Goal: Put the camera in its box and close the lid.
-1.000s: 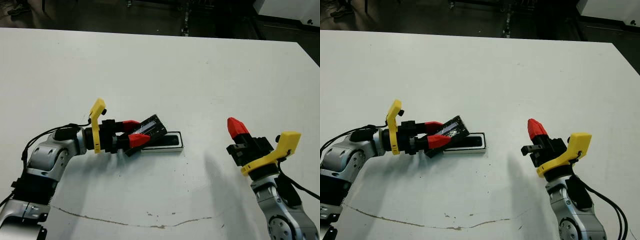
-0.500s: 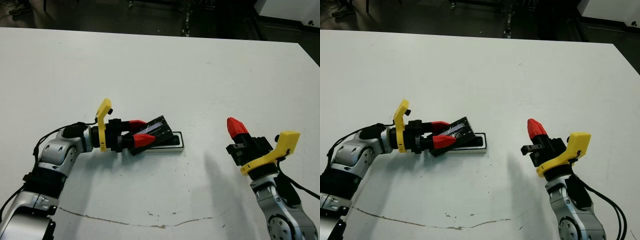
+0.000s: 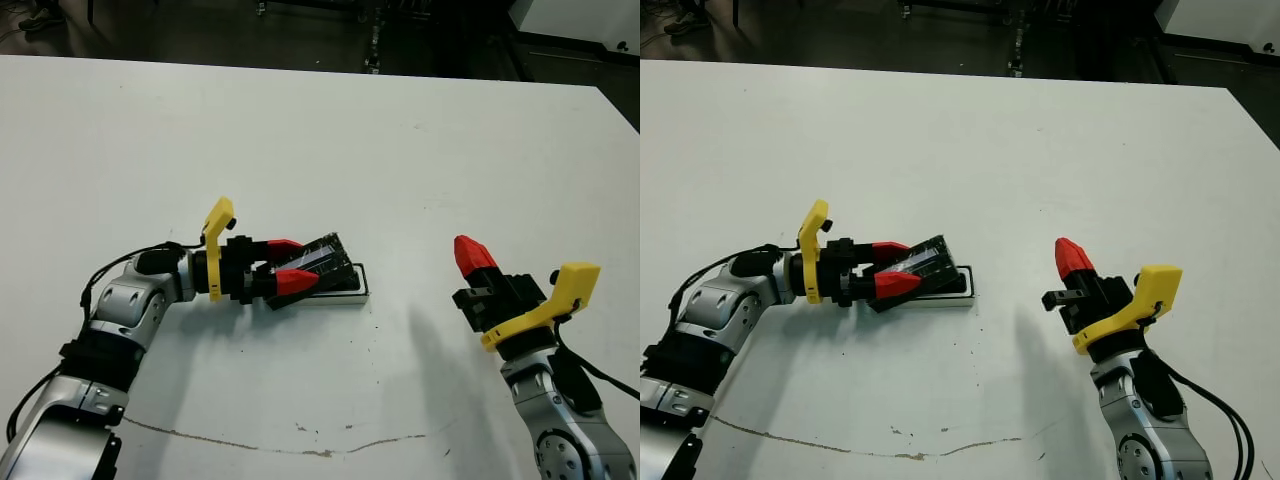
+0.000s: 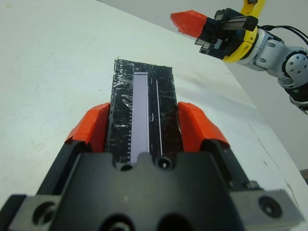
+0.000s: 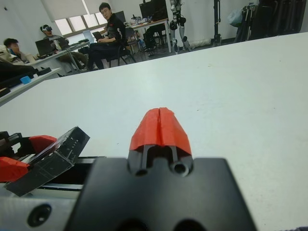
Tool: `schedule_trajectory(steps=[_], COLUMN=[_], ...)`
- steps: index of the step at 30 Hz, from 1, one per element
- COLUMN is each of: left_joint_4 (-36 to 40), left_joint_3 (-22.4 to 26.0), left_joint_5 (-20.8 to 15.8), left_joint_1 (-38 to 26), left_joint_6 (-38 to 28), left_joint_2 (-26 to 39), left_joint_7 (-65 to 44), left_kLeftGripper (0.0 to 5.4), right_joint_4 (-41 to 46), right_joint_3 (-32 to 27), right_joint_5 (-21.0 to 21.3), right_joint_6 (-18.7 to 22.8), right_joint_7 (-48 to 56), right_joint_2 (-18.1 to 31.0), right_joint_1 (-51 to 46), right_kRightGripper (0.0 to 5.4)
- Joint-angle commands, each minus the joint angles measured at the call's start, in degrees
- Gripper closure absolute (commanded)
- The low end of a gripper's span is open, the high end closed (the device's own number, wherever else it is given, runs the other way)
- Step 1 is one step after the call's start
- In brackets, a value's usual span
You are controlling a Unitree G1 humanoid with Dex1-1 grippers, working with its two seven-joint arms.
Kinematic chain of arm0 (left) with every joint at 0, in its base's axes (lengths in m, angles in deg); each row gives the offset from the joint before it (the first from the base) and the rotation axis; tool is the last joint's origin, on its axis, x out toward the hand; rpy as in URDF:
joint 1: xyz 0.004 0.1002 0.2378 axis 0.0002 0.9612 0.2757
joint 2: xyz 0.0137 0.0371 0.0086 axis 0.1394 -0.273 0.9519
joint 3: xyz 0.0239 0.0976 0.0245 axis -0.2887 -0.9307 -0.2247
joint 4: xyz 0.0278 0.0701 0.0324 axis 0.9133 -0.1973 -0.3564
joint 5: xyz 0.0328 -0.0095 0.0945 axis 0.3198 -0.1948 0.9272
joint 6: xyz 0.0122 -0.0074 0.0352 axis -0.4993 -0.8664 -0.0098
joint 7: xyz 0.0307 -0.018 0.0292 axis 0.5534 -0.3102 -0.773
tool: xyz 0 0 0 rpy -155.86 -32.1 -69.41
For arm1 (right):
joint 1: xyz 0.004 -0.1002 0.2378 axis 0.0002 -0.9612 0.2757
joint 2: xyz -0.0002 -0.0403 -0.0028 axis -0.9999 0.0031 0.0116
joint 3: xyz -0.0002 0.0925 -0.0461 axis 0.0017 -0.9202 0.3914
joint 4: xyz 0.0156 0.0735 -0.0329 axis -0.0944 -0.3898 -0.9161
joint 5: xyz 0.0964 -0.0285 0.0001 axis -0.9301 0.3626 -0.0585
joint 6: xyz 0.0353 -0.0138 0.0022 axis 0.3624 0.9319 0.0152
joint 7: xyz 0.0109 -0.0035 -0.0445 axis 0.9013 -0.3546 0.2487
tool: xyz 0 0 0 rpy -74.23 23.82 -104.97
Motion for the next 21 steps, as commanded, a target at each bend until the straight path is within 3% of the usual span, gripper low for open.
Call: schedule_trajectory(steps=[1,6,21], left_joint_4=[-2.3,-4.6,-21.4], left_joint_3=[-3.8,-4.6,-6.4], left_joint_5=[3.4,3.9,9.8], left_joint_1=[1.2,-0.1,-6.6], left_joint_6=[0.3,-0.3,-13.0], left_joint_2=[-1.6,-2.3,-6.3], left_joint_7=[-1.0,-2.8,-9.6], left_kLeftGripper=[2.27,2.27,2.27], right_joint_4=[0.1,0.1,0.2], right_joint_3=[-0.6,-0.5,-0.6], right_joint_5=[-0.3,-0.1,-0.3], right_joint_6=[0.5,0.3,0.4], right_joint_7=[-0.3,-0.2,-0.2], right_joint_2=[0.6,0.6,0.7], right_joint_1=[-0.5,-0.5,-0.7], right_kRightGripper=[5.4,5.4,5.4])
